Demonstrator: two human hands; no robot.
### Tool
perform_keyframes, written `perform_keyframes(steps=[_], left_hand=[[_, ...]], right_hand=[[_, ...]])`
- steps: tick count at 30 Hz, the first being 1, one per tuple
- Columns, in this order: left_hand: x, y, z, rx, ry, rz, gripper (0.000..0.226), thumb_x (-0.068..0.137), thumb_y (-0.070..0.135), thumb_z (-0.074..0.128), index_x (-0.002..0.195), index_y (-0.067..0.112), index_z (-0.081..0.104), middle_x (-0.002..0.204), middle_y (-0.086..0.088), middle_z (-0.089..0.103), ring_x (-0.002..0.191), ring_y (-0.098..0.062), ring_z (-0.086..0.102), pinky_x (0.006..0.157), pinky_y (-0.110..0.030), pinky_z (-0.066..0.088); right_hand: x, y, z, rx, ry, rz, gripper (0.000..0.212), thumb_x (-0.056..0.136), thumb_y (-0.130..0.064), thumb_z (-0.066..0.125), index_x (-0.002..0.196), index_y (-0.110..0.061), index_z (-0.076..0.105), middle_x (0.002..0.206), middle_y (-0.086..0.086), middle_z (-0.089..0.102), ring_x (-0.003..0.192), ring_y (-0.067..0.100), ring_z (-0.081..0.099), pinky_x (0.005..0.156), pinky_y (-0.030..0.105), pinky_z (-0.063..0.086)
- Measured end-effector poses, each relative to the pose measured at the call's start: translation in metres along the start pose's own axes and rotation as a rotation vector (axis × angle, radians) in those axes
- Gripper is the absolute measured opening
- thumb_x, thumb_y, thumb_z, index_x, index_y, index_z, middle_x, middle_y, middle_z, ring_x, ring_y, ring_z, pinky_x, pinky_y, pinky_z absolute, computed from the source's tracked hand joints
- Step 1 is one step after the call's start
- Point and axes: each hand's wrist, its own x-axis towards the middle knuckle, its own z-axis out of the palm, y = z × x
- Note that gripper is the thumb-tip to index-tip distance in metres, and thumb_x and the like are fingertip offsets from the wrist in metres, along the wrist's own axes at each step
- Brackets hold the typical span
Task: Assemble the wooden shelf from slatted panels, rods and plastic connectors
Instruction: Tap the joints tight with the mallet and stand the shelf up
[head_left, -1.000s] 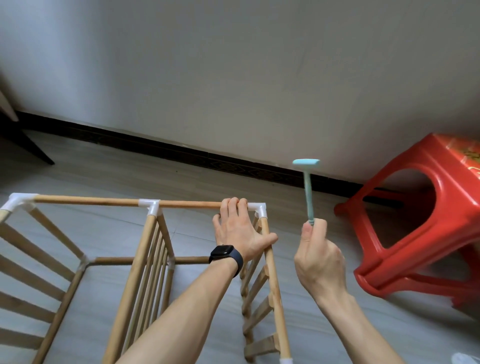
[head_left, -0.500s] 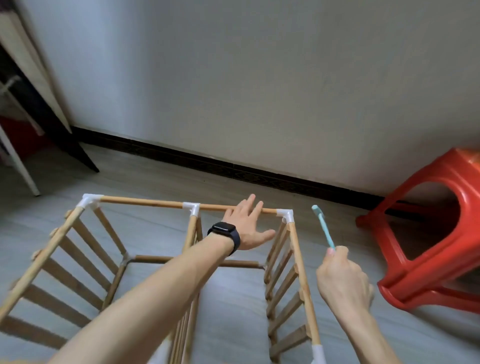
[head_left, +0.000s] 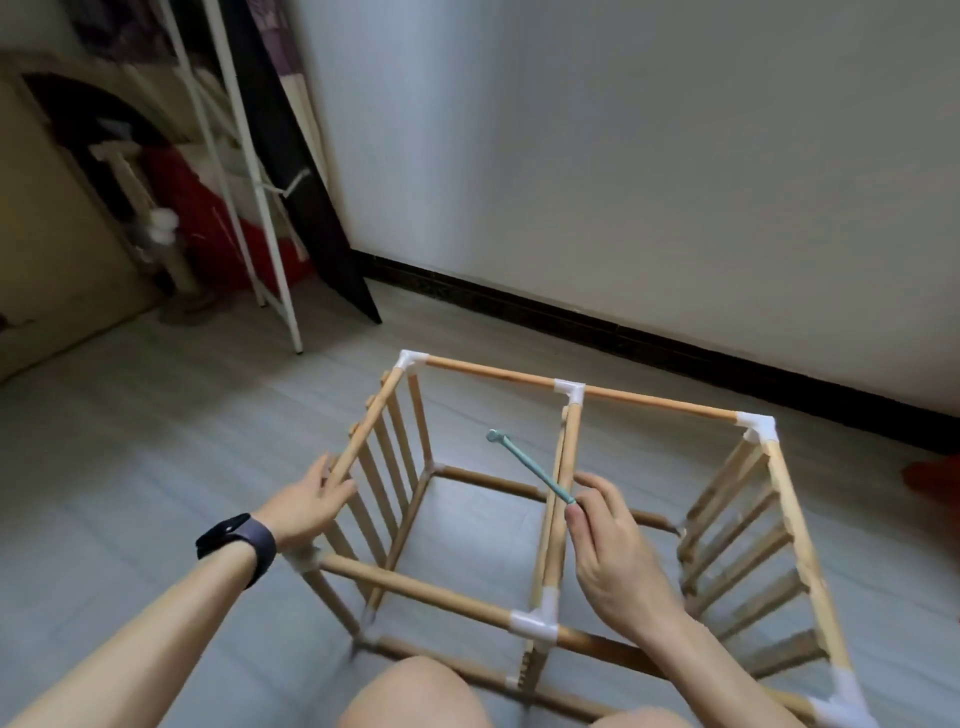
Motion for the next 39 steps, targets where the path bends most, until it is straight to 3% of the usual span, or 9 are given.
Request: perform_keyframes(steps=[6,9,13,16,21,25,30,34,39], left_hand=[[0.005,0.015,0.028,-0.418,-0.015,0.034,0.045,0.107,0.038,0.038,0.149,0.026,0.027,0.117,-0.002,0.052,0.107,-0.024,0.053,0.097,-0.042,0.046],[0.004,0.051,0.054,-0.594,-0.017,0.071,0.051,0.107,0.035,0.040,0.154,0.027,0.021,0.139,-0.006,0.048,0.123,-0.029,0.050,0.107,-0.040,0.040],[-0.009,0.122,0.094,-0.739,-0.256,0.200,0.069,0.104,0.037,0.047,0.158,0.024,0.005,0.134,0.010,0.039,0.123,-0.015,0.045,0.099,-0.028,0.038],[-0.009,0.149,0.121,-0.414,-0.292,0.425,0.111,0.078,0.080,0.055,0.157,0.037,-0.010,0.166,0.005,0.002,0.152,-0.023,0.009,0.122,-0.046,0.016],[-0.001,0.167,0.142,0.429,0.062,1.072,0.132,0.061,0.099,0.045,0.158,0.031,-0.013,0.161,0.002,-0.034,0.147,-0.018,-0.033,0.119,-0.050,-0.017],[0.010,0.172,0.174,0.422,0.148,1.163,0.125,0.057,0.095,0.056,0.146,0.013,0.026,0.168,-0.007,-0.003,0.152,-0.026,-0.019,0.121,-0.060,0.001],[0.018,0.172,0.188,0.228,0.239,1.249,0.111,0.053,0.077,0.076,0.133,0.012,0.035,0.148,-0.009,0.040,0.151,-0.033,0.019,0.115,-0.059,0.033],[0.019,0.174,0.192,0.163,0.267,1.272,0.109,0.052,0.071,0.079,0.131,0.008,0.038,0.137,-0.011,0.047,0.144,-0.035,0.032,0.111,-0.052,0.040],[0.018,0.174,0.191,0.165,0.279,1.280,0.110,0.050,0.072,0.082,0.128,0.007,0.039,0.136,-0.013,0.050,0.142,-0.035,0.035,0.117,-0.043,0.036]], right_hand=[[0.016,0.011,0.006,-0.249,-0.068,-0.075,0.041,0.101,-0.041,0.032,0.117,-0.022,0.064,0.136,-0.009,0.055,0.130,0.014,0.040,0.110,0.033,0.036],[0.025,0.036,-0.010,-0.236,0.010,0.039,0.031,0.104,-0.024,0.044,0.118,-0.009,0.066,0.127,0.009,0.064,0.133,0.026,0.047,0.116,0.035,0.029],[0.025,0.056,-0.038,-0.218,0.247,0.189,0.026,0.105,-0.019,0.040,0.085,-0.017,0.056,0.081,0.003,0.060,0.086,0.035,0.061,0.082,0.047,0.048],[0.009,0.069,-0.045,-0.271,0.174,0.273,0.030,0.106,-0.033,0.029,0.080,-0.024,0.043,0.069,-0.004,0.051,0.071,0.032,0.057,0.068,0.042,0.042],[-0.006,0.107,-0.062,-0.419,0.312,0.243,0.039,0.099,-0.037,0.025,0.083,-0.023,0.057,0.062,-0.002,0.061,0.066,0.029,0.064,0.073,0.040,0.042],[-0.004,0.110,-0.065,-0.303,0.327,0.238,0.042,0.100,-0.042,0.021,0.091,-0.026,0.058,0.076,-0.011,0.061,0.081,0.024,0.063,0.085,0.041,0.040],[-0.056,0.070,-0.080,0.058,0.413,0.113,0.036,0.104,-0.043,0.027,0.078,-0.026,0.045,0.058,-0.001,0.046,0.052,0.016,0.047,0.047,0.036,0.039],[-0.100,0.060,-0.074,-0.142,0.135,0.049,0.036,0.101,-0.056,0.023,0.076,-0.034,0.037,0.067,-0.008,0.054,0.053,0.015,0.048,0.045,0.020,0.029],[-0.114,0.044,-0.082,-0.068,0.324,-0.025,0.030,0.106,-0.044,0.025,0.082,-0.032,0.038,0.053,-0.012,0.035,0.046,0.011,0.044,0.044,0.011,0.024]])
